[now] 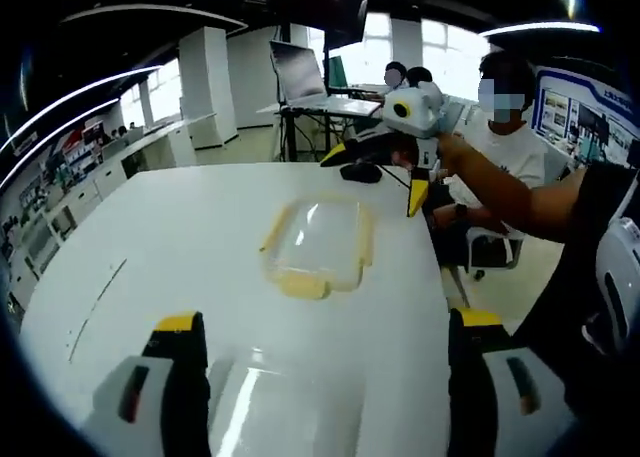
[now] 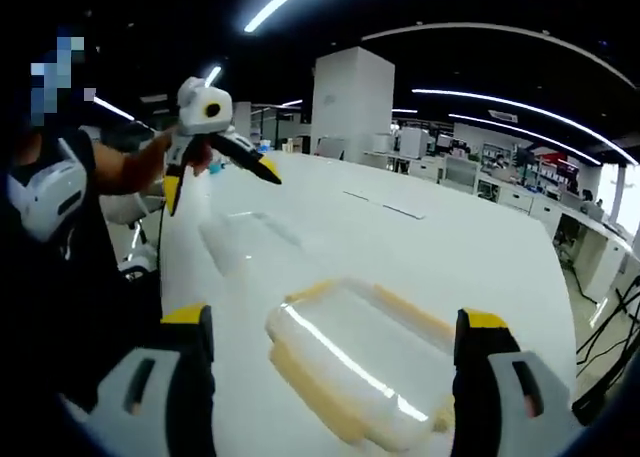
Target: Snap each plastic latch of the storage box into its locked position after aligning the lid with the box until every specified latch is closed and the lid sits flush.
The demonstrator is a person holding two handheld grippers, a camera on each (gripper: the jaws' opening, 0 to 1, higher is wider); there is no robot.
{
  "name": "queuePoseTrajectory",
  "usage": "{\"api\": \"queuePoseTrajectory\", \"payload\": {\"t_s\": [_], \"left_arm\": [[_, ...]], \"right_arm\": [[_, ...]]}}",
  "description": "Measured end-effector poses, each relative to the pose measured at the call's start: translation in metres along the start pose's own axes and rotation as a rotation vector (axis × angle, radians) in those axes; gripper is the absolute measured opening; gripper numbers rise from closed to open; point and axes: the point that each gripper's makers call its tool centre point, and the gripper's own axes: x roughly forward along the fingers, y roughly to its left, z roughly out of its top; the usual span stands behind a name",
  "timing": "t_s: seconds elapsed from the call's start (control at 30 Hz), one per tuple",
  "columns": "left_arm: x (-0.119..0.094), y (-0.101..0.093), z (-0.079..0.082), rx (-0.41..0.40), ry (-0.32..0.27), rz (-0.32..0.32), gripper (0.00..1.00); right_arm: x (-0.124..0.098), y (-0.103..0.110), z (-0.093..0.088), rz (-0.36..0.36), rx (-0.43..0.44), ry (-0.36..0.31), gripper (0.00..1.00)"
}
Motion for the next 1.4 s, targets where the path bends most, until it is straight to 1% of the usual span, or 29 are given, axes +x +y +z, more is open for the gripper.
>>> {"api": "queuePoseTrajectory", "payload": {"t_s": [0.07,0.1,0.13,0.27,0.37,0.5,0.63,0.8,0.9,0.93,0.97,1.1,1.2,1.23,1.33,1.4], "left_arm": [[0.008,-0.001,0.003,0.015,0.013,0.007,1.00],[0.012,-0.003,0.003,0.026,0.028,-0.002,1.00],[0.014,-0.003,0.004,0.025,0.029,-0.001,1.00],[0.021,0.001,0.004,0.041,0.063,-0.002,1.00],[0.023,0.004,0.004,0.023,0.081,-0.012,1.00],[0.022,0.006,0.006,0.038,0.105,-0.012,0.99],[0.023,0.005,0.011,0.023,0.105,-0.031,0.98],[0.026,0.005,0.014,0.037,0.120,-0.040,0.98],[0.028,0.004,0.016,0.055,0.132,-0.036,0.97],[0.027,0.007,0.014,0.083,0.154,-0.015,0.97],[0.027,0.009,0.014,0.104,0.162,-0.005,0.96],[0.026,0.010,0.018,0.089,0.161,-0.012,0.96],[0.025,0.013,0.021,0.096,0.174,-0.008,0.96],[0.027,0.014,0.020,0.097,0.181,-0.008,0.96],[0.033,0.013,0.014,0.096,0.202,-0.017,0.96],[0.037,0.013,0.010,0.106,0.215,-0.014,0.96]], "right_arm": [[0.001,0.001,0.000,0.022,-0.012,0.003,1.00],[0.002,-0.001,0.000,0.025,-0.011,0.006,1.00],[0.002,-0.003,-0.001,0.026,-0.014,0.008,1.00],[0.001,-0.013,-0.009,0.050,-0.011,0.021,1.00],[-0.001,-0.024,-0.019,0.048,-0.011,0.063,1.00],[-0.005,-0.036,-0.024,0.037,-0.002,0.098,1.00],[-0.010,-0.043,-0.023,0.023,-0.008,0.112,1.00],[-0.019,-0.051,-0.020,0.008,-0.030,0.145,1.00],[-0.023,-0.053,-0.017,0.013,-0.046,0.164,1.00],[-0.025,-0.052,-0.015,0.018,-0.054,0.170,1.00],[-0.026,-0.053,-0.013,0.020,-0.062,0.171,1.00],[-0.032,-0.059,-0.004,0.010,-0.085,0.185,1.00],[-0.036,-0.060,-0.010,0.037,-0.110,0.255,1.00],[-0.037,-0.061,-0.013,0.047,-0.117,0.278,1.00],[-0.038,-0.069,-0.018,0.053,-0.107,0.316,1.00],[-0.040,-0.073,-0.024,0.051,-0.121,0.363,1.00]]}}
